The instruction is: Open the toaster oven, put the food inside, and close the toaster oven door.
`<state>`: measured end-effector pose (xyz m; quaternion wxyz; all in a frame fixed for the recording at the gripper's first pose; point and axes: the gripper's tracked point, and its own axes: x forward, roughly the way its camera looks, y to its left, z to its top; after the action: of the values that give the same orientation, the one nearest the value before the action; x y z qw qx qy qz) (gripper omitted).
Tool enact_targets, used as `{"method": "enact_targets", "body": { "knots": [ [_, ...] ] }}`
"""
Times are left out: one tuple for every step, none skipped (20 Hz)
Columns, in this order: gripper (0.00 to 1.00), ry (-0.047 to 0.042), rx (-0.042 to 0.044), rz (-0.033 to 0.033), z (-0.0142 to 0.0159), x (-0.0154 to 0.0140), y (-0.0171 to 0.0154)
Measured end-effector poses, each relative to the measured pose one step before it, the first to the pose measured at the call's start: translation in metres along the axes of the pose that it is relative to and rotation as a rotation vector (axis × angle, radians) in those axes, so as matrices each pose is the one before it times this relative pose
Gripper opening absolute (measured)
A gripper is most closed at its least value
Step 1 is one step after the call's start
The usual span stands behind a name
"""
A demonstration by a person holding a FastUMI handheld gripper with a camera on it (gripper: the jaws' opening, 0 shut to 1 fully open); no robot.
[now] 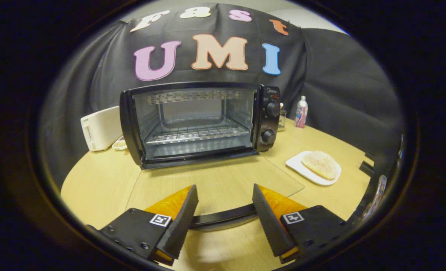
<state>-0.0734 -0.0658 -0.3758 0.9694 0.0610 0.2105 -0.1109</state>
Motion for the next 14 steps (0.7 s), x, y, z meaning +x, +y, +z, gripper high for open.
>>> {"method": "enact_targets", "body": {
  "knots": [
    [0.91, 0.00737, 0.00995, 0.00074, 0.00204, 0.00047, -0.00048],
    [0.91, 0.01168, -0.00681, -0.00813, 0.00125, 0.00167, -0.00143],
    [0.91, 0.00955, -0.01714, -0.00638, -0.00187, 0.00319, 0.00094],
    [0.91, 0.00656, -0.01366, -0.00559, 0.00030, 0.00120, 0.00124],
    [0.92, 0.00486, 0.00057, -0.00495, -0.00161, 0.00040, -0.00075],
    [0.92, 0.00642, 0.00578, -0.00170, -0.00022, 0.00110, 0.00006],
    [0.92, 0.00616, 0.00406, 0.00134, -0.00086, 0.00220, 0.00050],
    [0.92, 0.00489, 0.00423, 0.00085, 0.00048, 0.00193, 0.00031],
    [0.92, 0.00437, 0.00139, 0.00130, 0.00113, 0.00090, -0.00034],
    [0.93, 0.00416, -0.00519, 0.00169, -0.00018, -0.00125, 0.00094],
    [0.93, 0.01073, -0.00683, 0.00226, 0.00143, 0.00035, 0.00102],
    [0.93, 0.01056, -0.00027, -0.00012, 0.00098, -0.00139, 0.00002],
    [0.93, 0.01422, -0.00749, -0.00013, 0.00217, 0.00034, -0.00024],
    [0.93, 0.01345, -0.01857, -0.00594, 0.00386, 0.00068, -0.00013]
  ]
}}
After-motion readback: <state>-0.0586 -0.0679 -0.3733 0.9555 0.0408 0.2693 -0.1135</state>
